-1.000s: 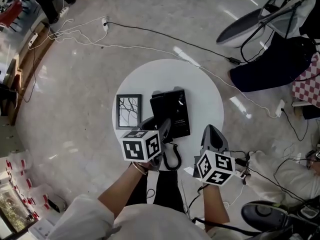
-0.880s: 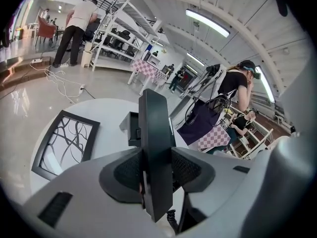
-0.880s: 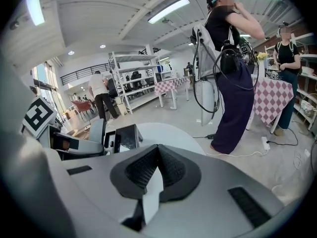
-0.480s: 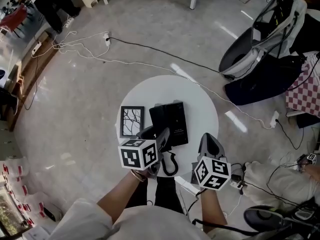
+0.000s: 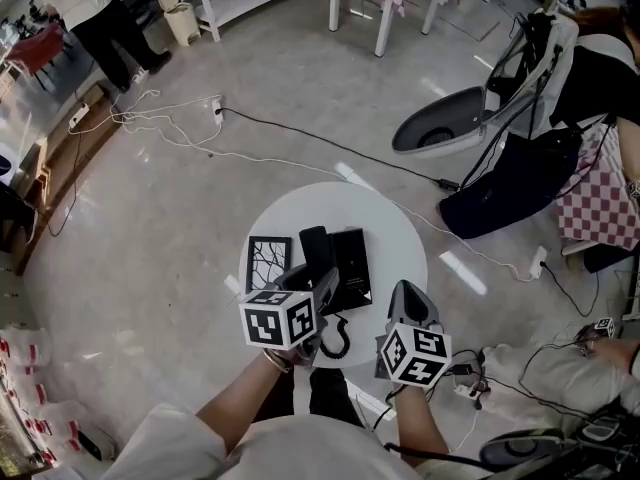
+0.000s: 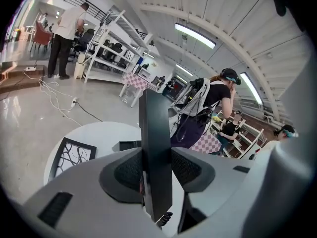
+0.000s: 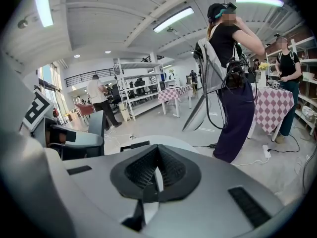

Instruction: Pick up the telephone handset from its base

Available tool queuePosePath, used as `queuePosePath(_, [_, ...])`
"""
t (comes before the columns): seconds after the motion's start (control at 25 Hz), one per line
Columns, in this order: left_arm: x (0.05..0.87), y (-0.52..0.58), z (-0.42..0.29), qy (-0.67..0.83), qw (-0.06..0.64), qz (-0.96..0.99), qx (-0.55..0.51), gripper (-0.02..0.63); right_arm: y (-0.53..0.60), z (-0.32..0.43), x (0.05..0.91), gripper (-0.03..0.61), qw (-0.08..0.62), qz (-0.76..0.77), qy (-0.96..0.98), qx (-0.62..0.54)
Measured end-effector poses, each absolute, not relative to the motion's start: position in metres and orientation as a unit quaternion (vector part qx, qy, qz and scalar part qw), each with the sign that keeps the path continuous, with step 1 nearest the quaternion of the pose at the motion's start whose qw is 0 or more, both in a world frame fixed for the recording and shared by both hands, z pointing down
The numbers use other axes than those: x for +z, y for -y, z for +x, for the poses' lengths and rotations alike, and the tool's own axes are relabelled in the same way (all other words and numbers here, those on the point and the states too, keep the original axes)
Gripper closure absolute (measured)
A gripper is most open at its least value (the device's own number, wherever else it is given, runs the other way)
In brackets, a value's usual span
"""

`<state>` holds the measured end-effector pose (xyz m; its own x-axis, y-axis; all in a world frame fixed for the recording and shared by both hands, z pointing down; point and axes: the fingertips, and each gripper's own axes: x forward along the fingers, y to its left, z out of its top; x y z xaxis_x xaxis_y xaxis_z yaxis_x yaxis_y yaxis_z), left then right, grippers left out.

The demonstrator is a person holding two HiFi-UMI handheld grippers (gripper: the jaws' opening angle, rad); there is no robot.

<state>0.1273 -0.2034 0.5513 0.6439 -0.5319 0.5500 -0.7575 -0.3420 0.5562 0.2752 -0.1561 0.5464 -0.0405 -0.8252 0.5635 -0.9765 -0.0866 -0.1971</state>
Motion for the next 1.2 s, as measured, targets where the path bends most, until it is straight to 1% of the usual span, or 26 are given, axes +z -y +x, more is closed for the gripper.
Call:
queuePosePath(0.24, [0.530, 0.204, 0.130, 0.404, 0.398, 0.815, 0.118, 0.426, 0.161, 0.276, 0.525, 0.554, 0.122, 0.680, 0.672, 0.269])
queuePosePath(0.64, [0.488, 0.218, 0.116, 0.398, 0.376, 0.832, 0.084, 0.426, 0.179, 0.261, 0.482, 0.554, 0.116, 0.685, 0.682, 0.230])
queuePosePath(1.04, [0.451, 0.225, 0.123, 0.358, 0.325, 0.873, 0.058, 0.426, 0.189, 0.269, 0.445, 0.554, 0.108, 0.708, 0.674, 0.182])
queuePosePath(1.2, [0.431, 0.241, 0.118, 0.336, 0.302, 0.891, 0.047, 0.426, 0.198, 0.267, 0.429, 0.554, 0.091, 0.728, 0.658, 0.166])
